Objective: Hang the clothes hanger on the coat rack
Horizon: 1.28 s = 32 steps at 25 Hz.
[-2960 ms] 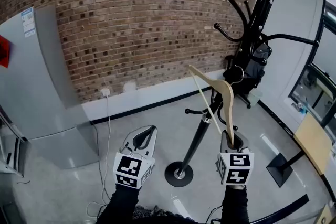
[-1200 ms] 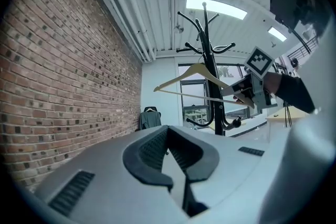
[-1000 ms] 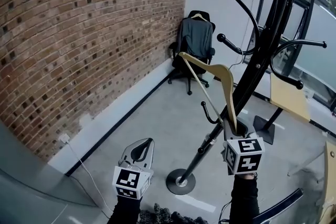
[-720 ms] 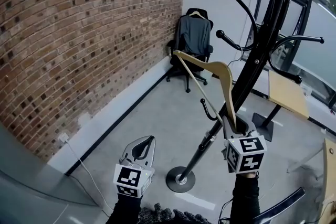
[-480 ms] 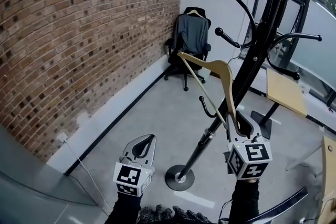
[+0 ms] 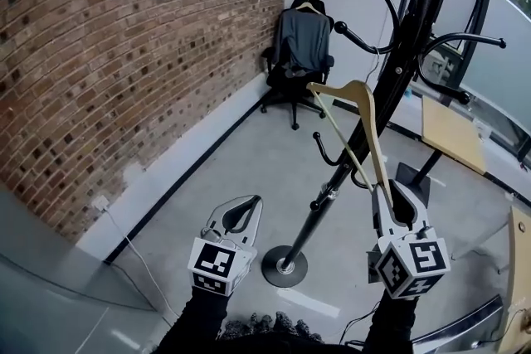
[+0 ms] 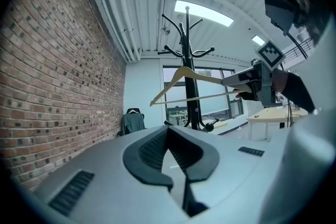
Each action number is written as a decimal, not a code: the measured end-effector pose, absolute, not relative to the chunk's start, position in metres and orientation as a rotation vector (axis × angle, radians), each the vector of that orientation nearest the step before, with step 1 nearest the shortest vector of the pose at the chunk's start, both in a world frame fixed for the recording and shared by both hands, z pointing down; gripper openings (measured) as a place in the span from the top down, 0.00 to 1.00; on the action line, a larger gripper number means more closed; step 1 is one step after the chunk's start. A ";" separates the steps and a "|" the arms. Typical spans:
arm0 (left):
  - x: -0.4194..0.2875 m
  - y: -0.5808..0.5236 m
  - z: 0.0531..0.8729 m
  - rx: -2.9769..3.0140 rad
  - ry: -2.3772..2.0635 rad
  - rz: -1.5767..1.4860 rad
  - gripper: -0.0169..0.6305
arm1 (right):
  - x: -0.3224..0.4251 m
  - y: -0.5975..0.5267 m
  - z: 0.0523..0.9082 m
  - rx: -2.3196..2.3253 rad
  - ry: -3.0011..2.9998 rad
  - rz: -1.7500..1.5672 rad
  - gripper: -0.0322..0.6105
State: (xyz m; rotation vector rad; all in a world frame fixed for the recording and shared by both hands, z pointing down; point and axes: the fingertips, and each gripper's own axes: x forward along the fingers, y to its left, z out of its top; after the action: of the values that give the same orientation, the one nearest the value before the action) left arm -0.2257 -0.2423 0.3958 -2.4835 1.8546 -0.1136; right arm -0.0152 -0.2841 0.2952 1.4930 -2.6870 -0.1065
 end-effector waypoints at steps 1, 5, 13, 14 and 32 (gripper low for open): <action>-0.223 -0.240 0.395 -2.477 1.856 -0.120 0.96 | -0.012 -0.280 0.295 1.489 -2.696 -0.112 0.84; -0.208 -0.231 0.390 -2.447 1.866 -0.133 0.96 | -0.001 -0.266 0.303 1.445 -2.722 -0.127 0.84; -0.163 -0.203 0.378 -2.422 1.879 -0.108 0.96 | 0.028 -0.233 0.310 1.349 -2.775 -0.098 0.84; -0.159 -0.198 0.378 -2.418 1.887 -0.105 0.96 | 0.034 -0.229 0.309 1.349 -2.779 -0.098 0.84; -0.081 -0.123 0.377 -2.374 1.974 -0.111 0.96 | 0.116 -0.181 0.340 1.413 -2.721 -0.055 0.93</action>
State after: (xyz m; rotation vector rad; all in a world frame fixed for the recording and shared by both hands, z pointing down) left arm -0.0812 -0.1231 0.3772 -2.3740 1.9738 -0.1107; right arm 0.1162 -0.1812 0.3401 1.4128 -2.7212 -0.0548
